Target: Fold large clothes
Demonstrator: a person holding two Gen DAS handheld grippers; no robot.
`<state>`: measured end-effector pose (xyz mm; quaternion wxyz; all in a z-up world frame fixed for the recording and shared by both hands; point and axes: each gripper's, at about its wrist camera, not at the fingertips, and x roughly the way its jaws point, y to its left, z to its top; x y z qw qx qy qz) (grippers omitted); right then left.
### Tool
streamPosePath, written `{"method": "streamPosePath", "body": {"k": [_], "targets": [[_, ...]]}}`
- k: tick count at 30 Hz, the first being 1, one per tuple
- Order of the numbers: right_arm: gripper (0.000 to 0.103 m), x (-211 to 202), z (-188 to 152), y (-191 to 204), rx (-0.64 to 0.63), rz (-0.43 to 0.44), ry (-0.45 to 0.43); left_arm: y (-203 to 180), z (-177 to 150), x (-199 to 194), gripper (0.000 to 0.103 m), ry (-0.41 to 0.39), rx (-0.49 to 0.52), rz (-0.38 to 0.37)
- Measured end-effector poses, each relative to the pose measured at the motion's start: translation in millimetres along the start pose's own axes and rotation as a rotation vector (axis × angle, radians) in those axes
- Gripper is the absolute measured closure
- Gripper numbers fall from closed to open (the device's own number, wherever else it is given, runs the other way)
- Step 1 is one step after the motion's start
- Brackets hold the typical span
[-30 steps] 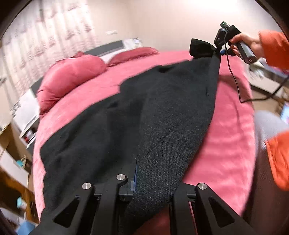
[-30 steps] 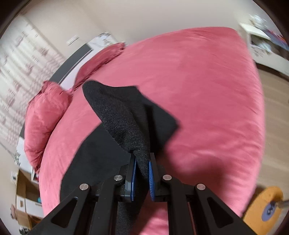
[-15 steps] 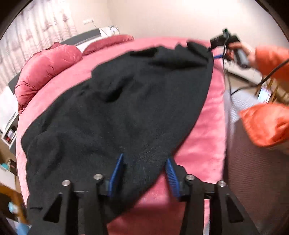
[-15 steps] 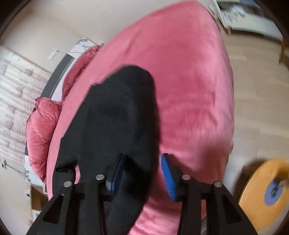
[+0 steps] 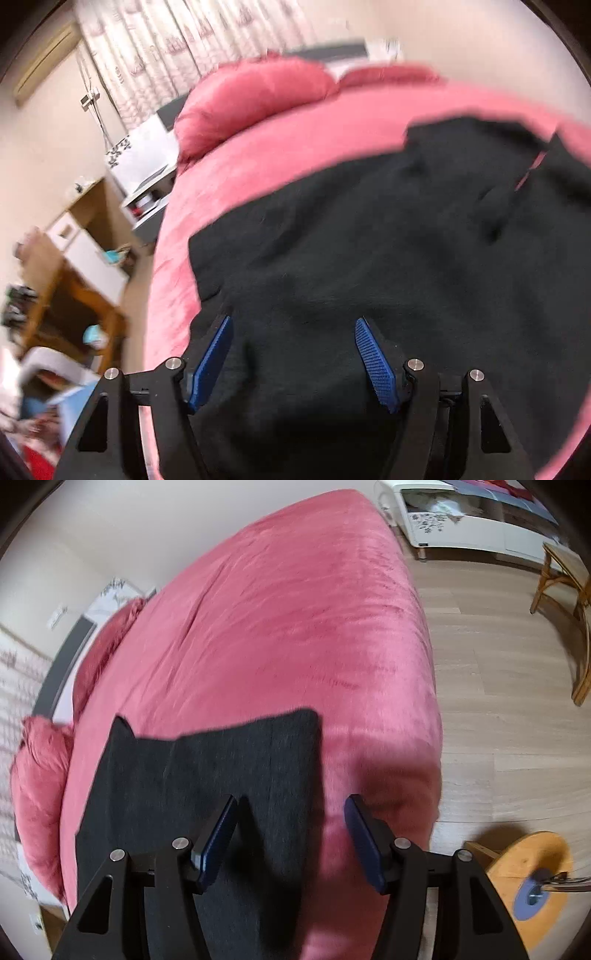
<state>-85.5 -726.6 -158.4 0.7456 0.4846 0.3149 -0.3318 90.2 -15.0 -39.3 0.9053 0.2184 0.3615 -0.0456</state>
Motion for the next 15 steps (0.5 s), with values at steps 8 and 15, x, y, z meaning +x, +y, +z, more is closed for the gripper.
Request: {"method": "streamPosePath", "body": {"k": [8, 15], "targets": [[0.097, -49.3, 14.3, 60.1, -0.345, -0.071, -0.130, 33.7, -18.2, 44.7, 0.000, 0.158, -0.262, -0.012], [0.089, 1.2, 12.7, -3.6, -0.198, -0.334, -0.003, 36.8, -32.0, 40.0, 0.000, 0.163, -0.269, -0.009]]}}
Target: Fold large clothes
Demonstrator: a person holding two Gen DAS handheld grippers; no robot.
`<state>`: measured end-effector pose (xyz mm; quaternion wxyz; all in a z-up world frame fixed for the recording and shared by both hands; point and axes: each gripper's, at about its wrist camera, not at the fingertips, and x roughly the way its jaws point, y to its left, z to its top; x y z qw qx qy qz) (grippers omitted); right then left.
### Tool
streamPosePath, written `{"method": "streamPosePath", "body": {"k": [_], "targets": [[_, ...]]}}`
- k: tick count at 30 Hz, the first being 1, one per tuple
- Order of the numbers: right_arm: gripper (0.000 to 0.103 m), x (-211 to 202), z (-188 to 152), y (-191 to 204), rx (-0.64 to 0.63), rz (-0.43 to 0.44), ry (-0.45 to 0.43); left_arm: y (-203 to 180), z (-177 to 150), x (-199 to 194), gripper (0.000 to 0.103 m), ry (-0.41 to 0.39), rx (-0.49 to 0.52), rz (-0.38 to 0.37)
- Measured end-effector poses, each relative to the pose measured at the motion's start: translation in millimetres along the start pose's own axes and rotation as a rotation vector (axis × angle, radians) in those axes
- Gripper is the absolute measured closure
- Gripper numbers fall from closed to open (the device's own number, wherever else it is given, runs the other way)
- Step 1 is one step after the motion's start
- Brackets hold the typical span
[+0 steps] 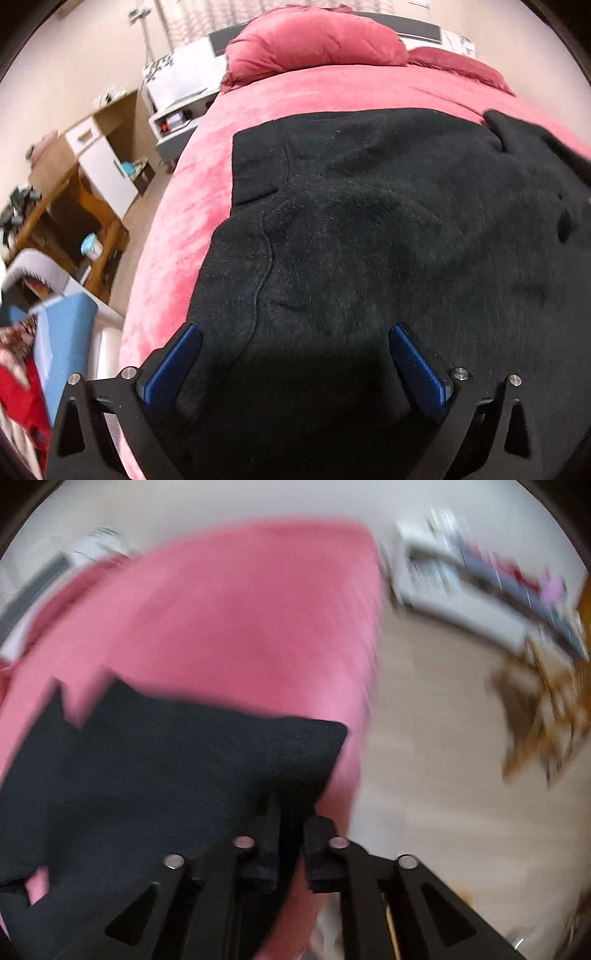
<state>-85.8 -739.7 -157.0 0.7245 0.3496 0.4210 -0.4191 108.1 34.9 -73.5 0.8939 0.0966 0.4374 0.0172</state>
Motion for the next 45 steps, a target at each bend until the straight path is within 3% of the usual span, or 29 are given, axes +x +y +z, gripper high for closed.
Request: {"method": "streamPosePath", "body": {"k": [1, 2, 5, 7, 9, 11, 13, 14, 16, 21, 22, 24, 26, 27, 28, 31, 34, 37, 39, 41, 43, 44, 45], "targets": [[0.077, -8.1, -4.4, -1.4, -0.001, -0.031, -0.068, 3.3, -2.5, -3.6, 0.000, -0.003, 0.009, -0.001], [0.062, -10.8, -6.0, 4.7, -0.048, -0.097, -0.081, 7.5, -3.5, -6.6, 0.000, -0.004, 0.007, -0.007], [0.058, -28.7, -13.9, 30.8, -0.233, -0.310, -0.139, 32.8, -1.7, -24.1, 0.000, -0.057, -0.073, -0.041], [0.058, -60.5, -25.1, 38.9, -0.235, -0.333, -0.254, 51.7, 0.2, -38.1, 0.000, -0.098, -0.132, -0.062], [0.056, -99.2, -44.3, 57.6, -0.244, -0.225, -0.382, 65.4, 7.4, -41.3, 0.000, -0.130, -0.146, -0.039], [0.056, -125.2, -72.7, 88.3, -0.324, -0.072, -0.405, 73.7, 16.9, -38.9, 0.000, -0.161, -0.132, -0.020], [0.055, -135.9, -103.3, 119.9, -0.405, 0.113, -0.351, 75.8, 28.0, -31.8, 0.000, -0.151, -0.102, -0.078], [0.055, -136.1, -123.2, 142.1, -0.457, 0.240, -0.279, 73.7, 36.5, -23.6, 0.000, -0.125, -0.065, -0.108], [0.055, -130.9, -152.0, 172.2, -0.505, 0.372, -0.178, 71.0, 51.9, -9.1, 0.000, -0.110, -0.020, -0.095], [0.055, -98.8, -234.0, 214.0, -0.578, 0.349, -0.067, 73.7, 89.3, 33.6, 0.000, -0.011, -0.058, -0.178], [0.055, -97.8, -241.6, 213.5, -0.585, 0.335, -0.073, 75.0, 97.4, 44.5, 0.000, 0.007, -0.083, -0.203], [0.054, -103.8, -260.0, 213.0, -0.621, 0.290, -0.184, 74.3, 105.0, 60.4, 0.000, 0.086, -0.130, -0.246], [0.052, -105.2, -271.6, 212.4, -0.639, 0.255, -0.224, 67.0, 109.0, 84.4, 0.003, 0.226, -0.168, -0.302], [0.051, -105.5, -271.3, 210.3, -0.616, 0.259, -0.222, 65.0, 111.7, 83.8, 0.012, 0.217, -0.186, -0.287], [0.049, -104.8, -270.4, 207.3, -0.597, 0.264, -0.217, 63.1, 114.1, 79.3, 0.030, 0.191, -0.182, -0.291], [0.047, -102.5, -269.6, 205.3, -0.555, 0.299, -0.213, 58.3, 120.4, 51.2, 0.064, 0.082, -0.111, -0.244], [0.047, -99.1, -265.6, 205.5, -0.554, 0.296, -0.222, 92.4, 119.5, 21.6, 0.074, -0.017, -0.252, -0.298], [0.047, -98.6, -267.3, 203.3, -0.554, 0.293, -0.234, 117.9, 111.7, 15.7, 0.074, -0.073, -0.311, -0.247], [0.047, -107.6, -277.6, 205.2, -0.552, 0.296, -0.242, 106.9, 105.4, 34.3, 0.071, -0.032, -0.230, -0.206], [0.046, -106.3, -279.6, 205.4, -0.556, 0.287, -0.247, 80.7, 96.5, 49.8, 0.057, -0.020, -0.050, -0.107], [0.046, -101.4, -276.8, 207.3, -0.558, 0.285, -0.250, 81.6, 89.1, 42.2, 0.037, -0.048, -0.040, -0.104], [0.046, -101.3, -277.3, 206.0, -0.555, 0.289, -0.249, 89.1, 86.7, 37.0, 0.031, -0.051, -0.072, -0.116], [0.046, -99.9, -273.0, 206.0, -0.551, 0.294, -0.246, 98.6, 83.4, 33.7, 0.018, -0.047, -0.108, -0.125]]}}
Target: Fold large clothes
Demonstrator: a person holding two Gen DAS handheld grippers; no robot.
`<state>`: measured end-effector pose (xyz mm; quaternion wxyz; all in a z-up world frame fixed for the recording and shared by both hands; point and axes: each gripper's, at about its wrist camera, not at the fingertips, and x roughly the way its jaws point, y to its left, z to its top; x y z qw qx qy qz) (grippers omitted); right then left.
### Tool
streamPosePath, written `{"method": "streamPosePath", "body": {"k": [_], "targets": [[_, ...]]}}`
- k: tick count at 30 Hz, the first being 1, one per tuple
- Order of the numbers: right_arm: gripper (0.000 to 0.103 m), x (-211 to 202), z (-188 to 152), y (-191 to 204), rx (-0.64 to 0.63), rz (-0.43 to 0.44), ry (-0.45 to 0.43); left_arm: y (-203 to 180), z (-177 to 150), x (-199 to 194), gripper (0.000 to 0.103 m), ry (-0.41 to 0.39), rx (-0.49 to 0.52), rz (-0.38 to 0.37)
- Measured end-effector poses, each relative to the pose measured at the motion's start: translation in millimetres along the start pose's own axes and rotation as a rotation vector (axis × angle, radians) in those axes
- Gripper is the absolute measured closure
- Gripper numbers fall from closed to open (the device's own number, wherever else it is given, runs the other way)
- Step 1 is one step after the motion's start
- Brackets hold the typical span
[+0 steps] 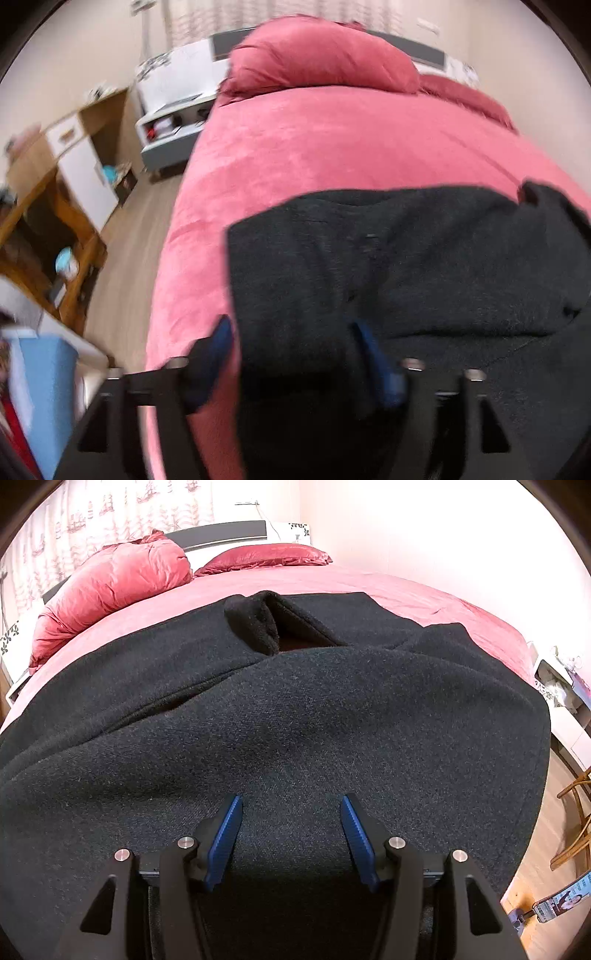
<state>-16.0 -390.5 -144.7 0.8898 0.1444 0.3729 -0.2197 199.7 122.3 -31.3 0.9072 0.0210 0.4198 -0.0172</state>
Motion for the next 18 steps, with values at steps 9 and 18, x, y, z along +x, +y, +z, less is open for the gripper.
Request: {"method": "streamPosePath", "body": {"k": [9, 18], "targets": [[0.045, -0.2, -0.2, 0.4, 0.003, -0.002, -0.005, 58.5, -61.7, -54.5, 0.007, 0.090, -0.218, -0.209], [0.045, -6.8, -3.9, -1.5, 0.011, 0.011, -0.013, 20.5, -78.1, -93.6, 0.077, 0.231, -0.051, -0.247]]}}
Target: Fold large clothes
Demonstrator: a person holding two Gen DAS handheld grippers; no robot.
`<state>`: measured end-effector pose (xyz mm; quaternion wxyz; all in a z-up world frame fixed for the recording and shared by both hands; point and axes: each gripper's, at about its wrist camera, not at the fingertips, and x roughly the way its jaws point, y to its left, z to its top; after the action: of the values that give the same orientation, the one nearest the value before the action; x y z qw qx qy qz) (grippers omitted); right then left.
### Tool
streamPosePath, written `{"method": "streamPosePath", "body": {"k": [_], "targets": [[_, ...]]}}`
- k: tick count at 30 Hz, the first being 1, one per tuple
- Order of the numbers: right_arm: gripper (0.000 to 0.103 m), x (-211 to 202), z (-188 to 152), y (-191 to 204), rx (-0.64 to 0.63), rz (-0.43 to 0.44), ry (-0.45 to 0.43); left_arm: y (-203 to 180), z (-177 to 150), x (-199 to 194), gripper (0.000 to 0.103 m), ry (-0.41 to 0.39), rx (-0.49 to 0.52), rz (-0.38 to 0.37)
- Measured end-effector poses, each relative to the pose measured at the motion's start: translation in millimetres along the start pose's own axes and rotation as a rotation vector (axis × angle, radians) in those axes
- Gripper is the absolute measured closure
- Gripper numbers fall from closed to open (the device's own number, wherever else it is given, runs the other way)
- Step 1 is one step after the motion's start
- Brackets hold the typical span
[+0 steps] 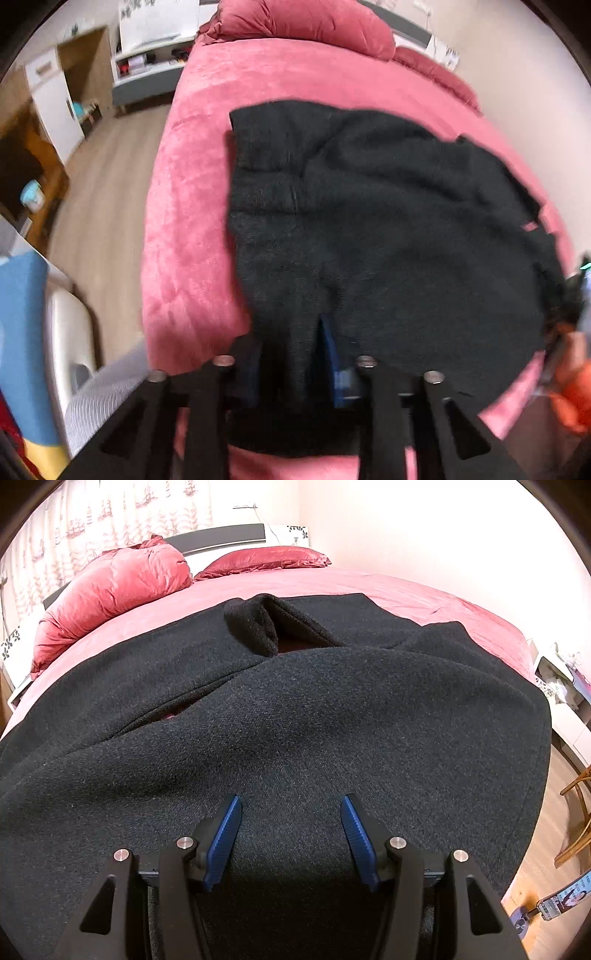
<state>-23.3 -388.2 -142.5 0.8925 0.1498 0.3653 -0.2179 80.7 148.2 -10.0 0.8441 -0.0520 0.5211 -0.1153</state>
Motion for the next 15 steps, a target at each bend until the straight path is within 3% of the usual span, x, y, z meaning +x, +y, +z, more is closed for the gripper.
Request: {"method": "streamPosePath", "body": {"k": [3, 6, 8, 12, 14, 15], "targets": [[0.045, -1.9, -1.3, -1.5, 0.008, 0.013, -0.002, 13.6, -11.5, -13.6, 0.076, 0.026, -0.009, -0.016], [0.045, -1.3, -1.6, 0.8, -0.002, 0.005, 0.001, 6.8, -25.2, 2.7, 0.065, 0.051, 0.050, 0.043], [0.045, -1.2, -1.3, 2.7, -0.012, -0.005, 0.003, -1.7, -17.6, -5.5, 0.055, -0.010, 0.049, 0.073], [0.045, -3.1, 0.8, -3.5, 0.017, 0.025, 0.008, -4.2, 14.9, -40.4, 0.049, -0.234, -0.049, 0.251], [0.045, -5.7, 4.5, -8.3, 0.053, 0.052, 0.019, -9.1, 32.9, -54.3, 0.035, -0.346, -0.105, 0.263], [0.045, -6.7, 7.8, -10.7, 0.070, 0.069, 0.021, -13.1, 39.2, -52.9, 0.025, -0.365, -0.115, 0.248]]}}
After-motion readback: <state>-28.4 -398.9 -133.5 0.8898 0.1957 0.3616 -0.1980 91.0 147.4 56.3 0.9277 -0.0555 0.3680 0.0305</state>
